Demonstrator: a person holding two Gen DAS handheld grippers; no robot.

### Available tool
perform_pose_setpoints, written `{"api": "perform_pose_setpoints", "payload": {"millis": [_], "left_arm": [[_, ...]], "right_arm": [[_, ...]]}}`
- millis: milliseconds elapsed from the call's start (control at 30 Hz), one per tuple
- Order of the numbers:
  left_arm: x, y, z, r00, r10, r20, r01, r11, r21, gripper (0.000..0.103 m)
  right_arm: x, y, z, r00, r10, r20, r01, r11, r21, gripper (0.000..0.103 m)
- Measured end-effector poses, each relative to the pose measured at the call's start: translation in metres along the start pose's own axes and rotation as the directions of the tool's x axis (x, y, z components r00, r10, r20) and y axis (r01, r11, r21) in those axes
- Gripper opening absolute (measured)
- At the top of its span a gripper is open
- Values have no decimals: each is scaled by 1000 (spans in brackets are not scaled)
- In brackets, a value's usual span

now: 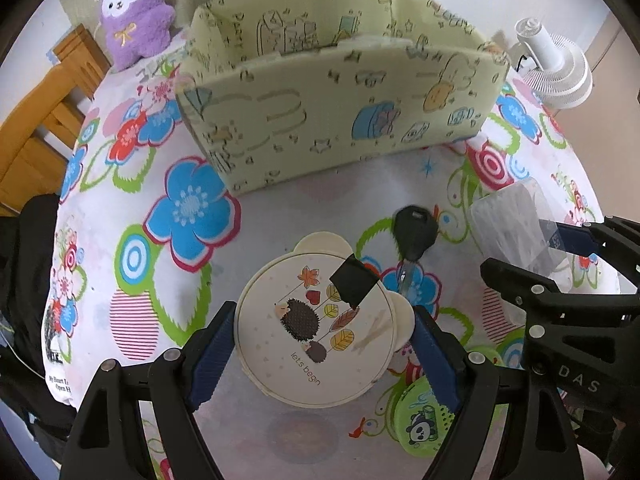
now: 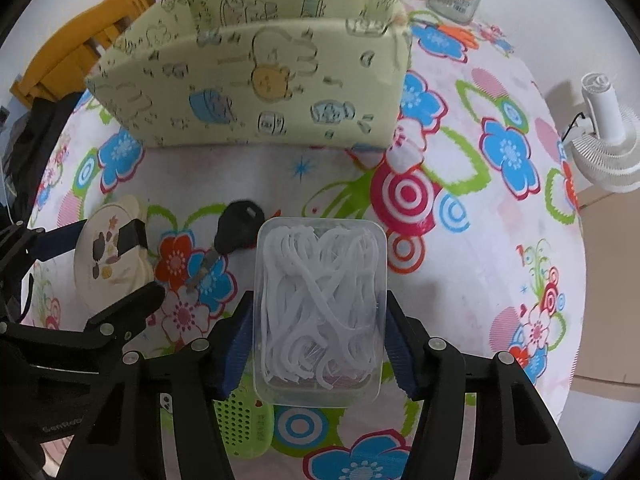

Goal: Organize rigid objects
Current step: 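Lift the lid and floss box and carry both toward the fabric box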

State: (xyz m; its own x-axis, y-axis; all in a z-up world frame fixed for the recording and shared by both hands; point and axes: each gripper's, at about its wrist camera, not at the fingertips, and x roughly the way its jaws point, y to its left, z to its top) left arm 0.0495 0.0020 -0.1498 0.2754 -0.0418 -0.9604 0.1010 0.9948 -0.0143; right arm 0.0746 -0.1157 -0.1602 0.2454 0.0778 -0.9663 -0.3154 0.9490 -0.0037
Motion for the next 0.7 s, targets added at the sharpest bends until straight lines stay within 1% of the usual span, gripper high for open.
{"api": "perform_pose_setpoints", "payload": {"millis": [467, 700], "left_arm": [[-26, 2, 6, 999, 11, 49, -11, 1000, -7, 85], [-44, 2, 16, 996, 16, 83, -15, 1000, -5, 85]], "right_arm": [[-32, 2, -2, 998, 2, 57, -1, 1000, -11, 61], [-49, -6, 6, 996, -5, 94, 6, 1000, -8, 61]]}}
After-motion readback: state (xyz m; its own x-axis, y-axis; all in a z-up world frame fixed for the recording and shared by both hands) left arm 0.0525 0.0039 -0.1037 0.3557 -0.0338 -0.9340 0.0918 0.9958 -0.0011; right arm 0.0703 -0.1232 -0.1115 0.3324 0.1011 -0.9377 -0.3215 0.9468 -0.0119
